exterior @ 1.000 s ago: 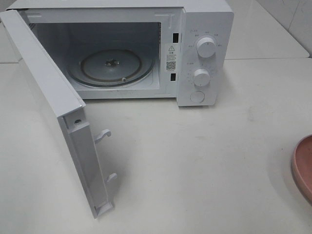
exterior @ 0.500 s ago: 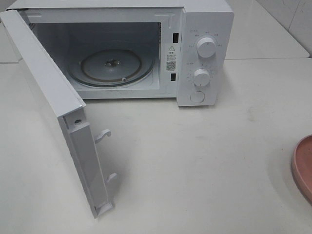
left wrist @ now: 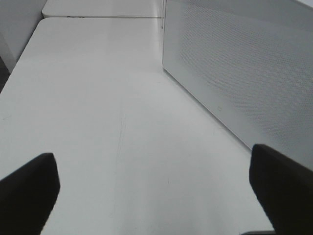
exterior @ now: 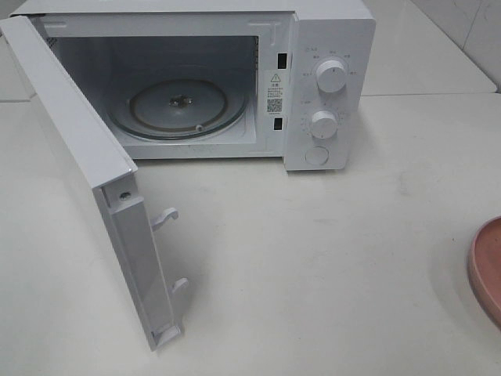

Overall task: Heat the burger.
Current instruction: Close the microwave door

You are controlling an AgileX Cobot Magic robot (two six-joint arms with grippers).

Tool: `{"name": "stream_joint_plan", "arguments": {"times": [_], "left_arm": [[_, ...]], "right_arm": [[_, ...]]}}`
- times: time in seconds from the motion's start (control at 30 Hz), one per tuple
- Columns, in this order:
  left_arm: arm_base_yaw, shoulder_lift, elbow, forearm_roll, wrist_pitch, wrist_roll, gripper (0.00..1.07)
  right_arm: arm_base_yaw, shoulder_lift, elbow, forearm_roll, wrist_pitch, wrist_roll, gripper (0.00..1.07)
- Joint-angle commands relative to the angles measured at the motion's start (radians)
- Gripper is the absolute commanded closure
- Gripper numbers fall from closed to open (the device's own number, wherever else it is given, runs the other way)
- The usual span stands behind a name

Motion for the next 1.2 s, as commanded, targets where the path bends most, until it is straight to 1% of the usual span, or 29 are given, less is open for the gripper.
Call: {"name": "stream_joint_plan", "arguments": {"times": [0.03,0.07,0.13,0.2,1.2], "left_arm": [[0.003,-0.006,0.003,0.000,-0.014,-0.001,0.09],[0.003,-0.006,0.003,0.000,-0.014,-0.001,0.09],[0.003,-0.006,0.003,0.000,-0.014,-0.001,0.09],[0.003,-0.006,0.003,0.000,-0.014,-0.001,0.09],[0.003,-0.006,0.003,0.000,-0.014,-0.001,0.09]], "right_arm": [[-0.056,-0.062,0.005,0.003,-0.002,-0.016,0.31],[-0.056,-0.062,0.005,0.003,-0.002,-0.016,0.31],[-0.085,-0.085,0.005,0.005,-0.002,-0.016,0.31],[-0.089,-0.084,0.005,0.006,-0.002,-0.016,0.31],[-0.089,-0.084,0.005,0.006,-0.002,-0.013,0.31]]}}
